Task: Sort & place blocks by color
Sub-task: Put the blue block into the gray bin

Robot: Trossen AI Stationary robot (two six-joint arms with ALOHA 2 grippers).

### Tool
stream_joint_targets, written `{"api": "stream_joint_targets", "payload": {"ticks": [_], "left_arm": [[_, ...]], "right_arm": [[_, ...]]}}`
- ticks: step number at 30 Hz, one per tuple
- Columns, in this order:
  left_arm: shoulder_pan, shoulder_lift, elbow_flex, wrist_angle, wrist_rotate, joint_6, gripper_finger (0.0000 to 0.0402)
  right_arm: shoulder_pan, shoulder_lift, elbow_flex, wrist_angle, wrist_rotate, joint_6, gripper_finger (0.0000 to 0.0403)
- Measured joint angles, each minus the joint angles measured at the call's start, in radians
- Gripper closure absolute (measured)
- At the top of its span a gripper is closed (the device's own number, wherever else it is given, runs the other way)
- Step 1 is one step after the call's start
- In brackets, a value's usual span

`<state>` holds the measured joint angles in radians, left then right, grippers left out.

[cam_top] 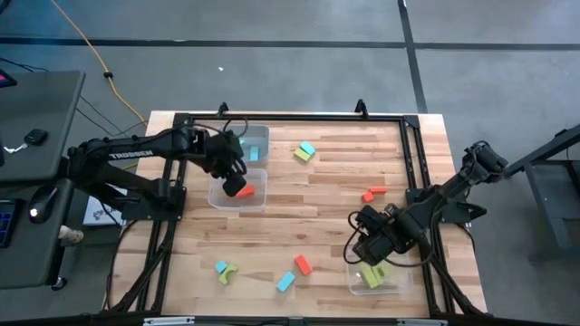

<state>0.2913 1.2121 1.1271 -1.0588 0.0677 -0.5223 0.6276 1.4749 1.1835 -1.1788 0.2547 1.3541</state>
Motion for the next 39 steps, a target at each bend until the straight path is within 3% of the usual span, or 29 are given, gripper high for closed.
{"api": "stream_joint_targets", "payload": {"ticks": [6, 19, 39], "left_arm": [[-0.11, 0.0, 0.0, 0.0, -0.001, -0.109, 0.0174], [-0.414, 0.0, 0.0, 0.0, -0.036, -0.516, 0.0174], [-0.766, 0.068, -0.001, 0.015, -0.134, -0.993, 0.0174]], "right_arm": [[-0.07, -0.04, 0.0, -0.002, -0.001, -0.08, 0.021], [-0.172, -0.05, 0.0, 0.008, -0.022, -0.29, 0.021], [-0.266, -0.05, 0.0, 0.062, -0.026, -0.394, 0.021]]}}
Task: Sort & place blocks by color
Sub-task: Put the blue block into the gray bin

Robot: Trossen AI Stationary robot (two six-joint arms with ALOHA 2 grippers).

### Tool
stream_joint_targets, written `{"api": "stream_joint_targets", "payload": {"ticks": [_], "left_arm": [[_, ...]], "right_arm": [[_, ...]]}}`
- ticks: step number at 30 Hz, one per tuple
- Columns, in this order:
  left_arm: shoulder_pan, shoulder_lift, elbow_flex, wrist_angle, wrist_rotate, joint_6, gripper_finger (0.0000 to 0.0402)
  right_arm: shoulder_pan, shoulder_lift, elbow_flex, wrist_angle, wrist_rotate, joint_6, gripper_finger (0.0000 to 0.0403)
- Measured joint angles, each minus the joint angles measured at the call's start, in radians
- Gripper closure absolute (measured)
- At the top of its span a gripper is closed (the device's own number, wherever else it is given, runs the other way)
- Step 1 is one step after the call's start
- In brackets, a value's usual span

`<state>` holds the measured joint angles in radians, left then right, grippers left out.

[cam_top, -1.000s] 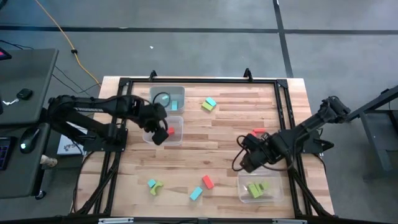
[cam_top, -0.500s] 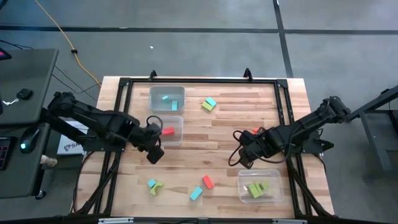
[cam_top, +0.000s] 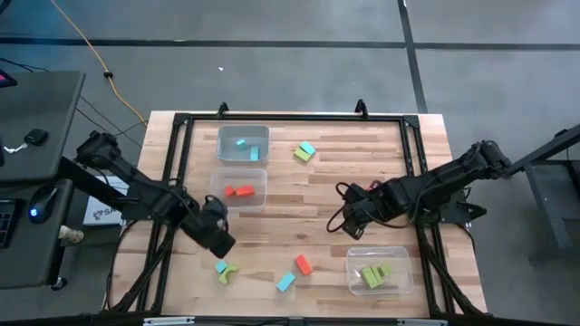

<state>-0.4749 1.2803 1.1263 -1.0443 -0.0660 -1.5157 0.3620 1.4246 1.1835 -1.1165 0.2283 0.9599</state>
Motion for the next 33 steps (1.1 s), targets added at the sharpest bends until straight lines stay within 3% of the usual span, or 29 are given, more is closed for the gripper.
{"api": "stream_joint_targets", "payload": {"ticks": [18, 33], "left_arm": [[-0.151, 0.225, 0.0, 0.142, -0.025, -0.214, 0.0174], [-0.185, 0.351, 0.0, 0.095, -0.024, -0.274, 0.0174]], "right_arm": [[-0.015, 0.0, 0.0, 0.034, 0.007, -0.026, 0.021], [-0.015, 0.0, 0.0, 0.046, 0.013, -0.045, 0.021]]}}
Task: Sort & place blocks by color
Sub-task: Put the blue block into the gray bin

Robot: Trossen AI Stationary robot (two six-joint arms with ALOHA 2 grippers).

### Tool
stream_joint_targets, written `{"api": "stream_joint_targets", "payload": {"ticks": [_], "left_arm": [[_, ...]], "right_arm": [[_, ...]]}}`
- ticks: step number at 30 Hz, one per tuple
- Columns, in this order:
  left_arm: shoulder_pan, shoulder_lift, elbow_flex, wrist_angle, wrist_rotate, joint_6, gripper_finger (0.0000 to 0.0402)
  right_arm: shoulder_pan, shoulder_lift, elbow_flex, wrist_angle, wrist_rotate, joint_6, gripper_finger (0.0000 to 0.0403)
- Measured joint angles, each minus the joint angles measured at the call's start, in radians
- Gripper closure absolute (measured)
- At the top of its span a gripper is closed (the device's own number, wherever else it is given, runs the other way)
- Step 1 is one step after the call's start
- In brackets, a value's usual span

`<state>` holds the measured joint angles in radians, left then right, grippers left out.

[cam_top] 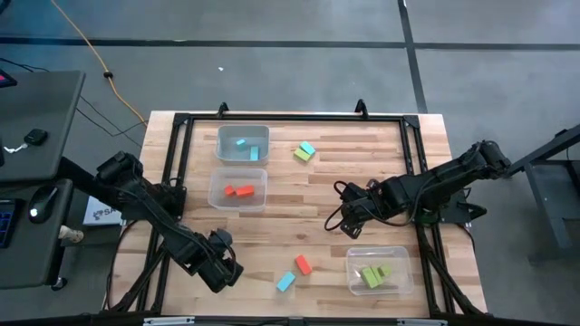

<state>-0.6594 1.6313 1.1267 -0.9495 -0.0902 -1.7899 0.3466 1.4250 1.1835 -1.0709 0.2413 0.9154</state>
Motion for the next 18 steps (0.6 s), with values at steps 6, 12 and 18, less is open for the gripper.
{"api": "stream_joint_targets", "payload": {"ticks": [6, 12, 18], "left_arm": [[0.0, 0.01, 0.0, -0.052, 0.02, 0.021, 0.0174], [-0.003, 0.01, -0.003, -0.049, 0.023, 0.063, 0.0174], [-0.003, 0.01, -0.054, -0.022, 0.08, 0.056, 0.0174]], "right_arm": [[0.0, 0.0, 0.0, 0.005, 0.002, 0.0, 0.021], [0.0, 0.0, 0.0, 0.007, 0.003, 0.0, 0.021], [0.0, 0.0, 0.0, 0.013, 0.017, 0.0, 0.021]]}}
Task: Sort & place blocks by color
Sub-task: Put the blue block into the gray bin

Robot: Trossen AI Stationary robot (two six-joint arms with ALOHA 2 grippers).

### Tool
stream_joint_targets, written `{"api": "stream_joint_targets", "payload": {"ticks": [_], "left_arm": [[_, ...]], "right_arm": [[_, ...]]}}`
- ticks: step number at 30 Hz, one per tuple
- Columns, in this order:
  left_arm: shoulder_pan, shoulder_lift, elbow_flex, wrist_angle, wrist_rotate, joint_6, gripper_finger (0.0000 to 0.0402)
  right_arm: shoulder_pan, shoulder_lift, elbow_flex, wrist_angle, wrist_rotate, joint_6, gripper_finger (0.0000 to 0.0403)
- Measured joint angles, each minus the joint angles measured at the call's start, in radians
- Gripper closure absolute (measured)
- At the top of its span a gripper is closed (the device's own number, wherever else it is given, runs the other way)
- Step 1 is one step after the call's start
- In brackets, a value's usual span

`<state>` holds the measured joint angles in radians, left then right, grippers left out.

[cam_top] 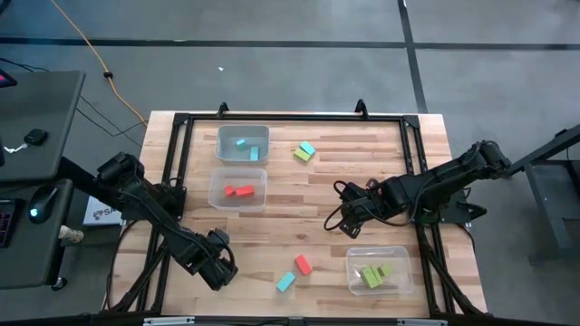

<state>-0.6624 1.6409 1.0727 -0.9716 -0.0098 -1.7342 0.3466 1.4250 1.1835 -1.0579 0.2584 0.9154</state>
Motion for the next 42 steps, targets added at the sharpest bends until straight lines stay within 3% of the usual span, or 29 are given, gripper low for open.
{"api": "stream_joint_targets", "payload": {"ticks": [15, 42], "left_arm": [[-0.001, 0.002, -0.012, 0.054, -0.004, 0.026, 0.0174], [0.002, 0.116, -0.012, 0.096, 0.045, 0.088, 0.0174]], "right_arm": [[0.0, 0.0, 0.0, 0.002, 0.004, 0.0, 0.021], [0.0, 0.0, -0.001, 0.002, 0.023, -0.026, 0.021]]}}
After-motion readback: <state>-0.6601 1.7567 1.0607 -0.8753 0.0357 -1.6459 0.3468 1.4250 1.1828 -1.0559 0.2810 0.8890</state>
